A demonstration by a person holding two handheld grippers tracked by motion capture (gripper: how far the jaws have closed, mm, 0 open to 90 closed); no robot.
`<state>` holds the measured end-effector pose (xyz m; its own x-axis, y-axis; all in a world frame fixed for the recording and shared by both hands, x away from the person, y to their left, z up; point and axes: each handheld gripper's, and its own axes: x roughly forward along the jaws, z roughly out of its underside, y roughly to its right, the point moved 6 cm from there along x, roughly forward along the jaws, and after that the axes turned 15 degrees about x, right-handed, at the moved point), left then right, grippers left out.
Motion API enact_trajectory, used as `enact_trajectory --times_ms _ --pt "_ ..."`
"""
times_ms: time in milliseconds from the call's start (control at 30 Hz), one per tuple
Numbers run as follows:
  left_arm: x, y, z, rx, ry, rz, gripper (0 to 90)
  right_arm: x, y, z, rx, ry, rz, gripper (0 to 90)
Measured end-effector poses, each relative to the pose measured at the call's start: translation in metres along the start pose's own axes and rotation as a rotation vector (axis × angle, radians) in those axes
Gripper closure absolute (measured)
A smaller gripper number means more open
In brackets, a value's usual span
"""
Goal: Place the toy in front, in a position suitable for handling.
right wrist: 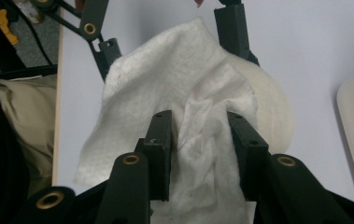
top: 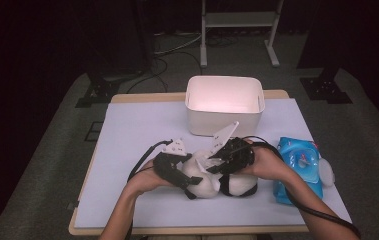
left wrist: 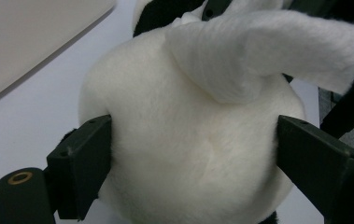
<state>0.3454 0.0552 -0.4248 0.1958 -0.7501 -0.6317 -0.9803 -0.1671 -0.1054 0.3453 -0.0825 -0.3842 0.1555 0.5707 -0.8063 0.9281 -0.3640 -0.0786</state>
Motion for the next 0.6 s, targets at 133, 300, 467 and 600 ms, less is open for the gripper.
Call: enact_trajectory --times_ms 133,300,467,600 --pt "0.000 0.000 -0.001 -0.005 0.002 -0.004 12.6 -0.001 0.003 0.000 0.025 0.015 0.021 83.7" --pt "-0.001 0.000 0.001 0.000 -0.004 -0.005 11.6 -0.012 0.006 0.006 0.029 -0.004 0.030 84.3" --pt "0.000 0.000 0.001 -0.001 -0.003 -0.005 11.2 -0.027 0.010 0.022 0.051 -0.007 0.040 84.2" --pt "0.000 -0.001 0.001 -0.008 -0.003 -0.006 10.1 -0.043 0.014 0.037 0.082 0.011 0.053 84.2"
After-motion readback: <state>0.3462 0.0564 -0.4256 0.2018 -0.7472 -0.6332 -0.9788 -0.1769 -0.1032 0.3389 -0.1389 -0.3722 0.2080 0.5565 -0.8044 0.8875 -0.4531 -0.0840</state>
